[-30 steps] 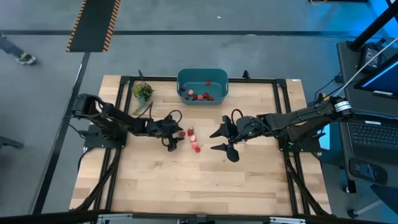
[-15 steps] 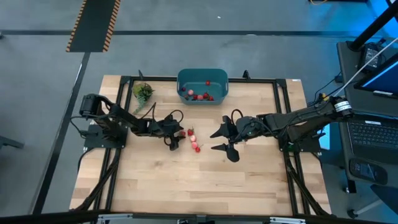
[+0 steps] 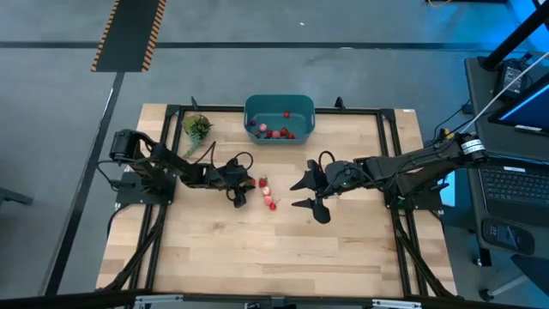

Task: Pick and placing Produce into tupperware
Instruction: Put the strawberry into the blue bin

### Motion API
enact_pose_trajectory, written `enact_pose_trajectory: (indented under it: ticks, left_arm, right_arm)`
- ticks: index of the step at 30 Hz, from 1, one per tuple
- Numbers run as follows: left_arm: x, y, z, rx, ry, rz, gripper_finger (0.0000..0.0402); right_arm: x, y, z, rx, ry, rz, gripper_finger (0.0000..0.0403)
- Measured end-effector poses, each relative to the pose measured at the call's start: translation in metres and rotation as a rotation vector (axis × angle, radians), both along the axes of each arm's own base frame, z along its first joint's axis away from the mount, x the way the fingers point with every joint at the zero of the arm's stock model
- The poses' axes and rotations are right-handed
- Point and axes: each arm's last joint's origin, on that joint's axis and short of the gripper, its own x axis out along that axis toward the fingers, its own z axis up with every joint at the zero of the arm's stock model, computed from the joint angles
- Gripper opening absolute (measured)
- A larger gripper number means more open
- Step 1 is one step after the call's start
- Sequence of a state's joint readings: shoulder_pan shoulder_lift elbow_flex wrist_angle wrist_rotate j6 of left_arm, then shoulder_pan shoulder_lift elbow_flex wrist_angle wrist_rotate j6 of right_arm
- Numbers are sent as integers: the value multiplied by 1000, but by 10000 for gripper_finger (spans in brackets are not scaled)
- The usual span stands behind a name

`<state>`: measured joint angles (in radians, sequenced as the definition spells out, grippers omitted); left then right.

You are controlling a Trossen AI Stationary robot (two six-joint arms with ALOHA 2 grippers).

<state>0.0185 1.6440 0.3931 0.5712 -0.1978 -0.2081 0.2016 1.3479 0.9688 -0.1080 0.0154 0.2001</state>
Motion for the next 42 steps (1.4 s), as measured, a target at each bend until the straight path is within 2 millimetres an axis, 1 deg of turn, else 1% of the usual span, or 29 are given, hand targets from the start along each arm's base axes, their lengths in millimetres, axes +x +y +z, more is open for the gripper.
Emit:
enact_pose_trajectory:
  ticks: [5, 8, 13, 16, 18, 21, 24, 27, 29, 31, 33, 34, 38, 42]
  left_arm:
    - [1, 0, 1, 0, -15, 1, 130]
    - [3, 0, 8, -4, -71, -5, 130]
    - [5, 2, 35, -36, -222, 16, 136]
    - [11, 9, 54, -33, -300, 50, 137]
    - [19, 15, 68, -10, -345, 69, 133]
    - [35, 34, 90, 54, -338, 100, 133]
    - [52, 61, 116, 98, -239, 129, 133]
    - [61, 92, 140, 142, -164, 146, 138]
    - [66, 114, 156, 160, -175, 134, 142]
    - [66, 135, 166, 160, -171, 129, 141]
    - [67, 152, 172, 167, -156, 123, 136]
    - [67, 160, 171, 164, -141, 127, 134]
    - [71, 186, 161, 139, -85, 142, 133]
    - [86, 205, 148, 81, -18, 167, 138]
  right_arm:
    - [-1, 0, -1, -3, 15, 0, 241]
    - [-1, 0, -3, -2, 32, -2, 241]
    - [-1, -1, -3, -12, 29, -20, 241]
    - [-2, -2, -2, -26, 20, -48, 241]
    - [-1, -2, -1, -33, 13, -61, 241]
    - [-2, -3, 0, -41, 8, -74, 241]
    - [-7, -5, 7, -60, -20, -109, 241]
    - [-19, -11, 25, -150, -99, -185, 241]
    - [-31, -17, 39, -230, -155, -252, 241]
    - [-44, -25, 54, -293, -210, -319, 241]
    - [-58, -33, 67, -326, -258, -366, 241]
    - [-64, -37, 73, -328, -281, -384, 241]
    - [-85, -47, 89, -330, -348, -427, 241]
    - [-101, -55, 99, -330, -384, -468, 241]
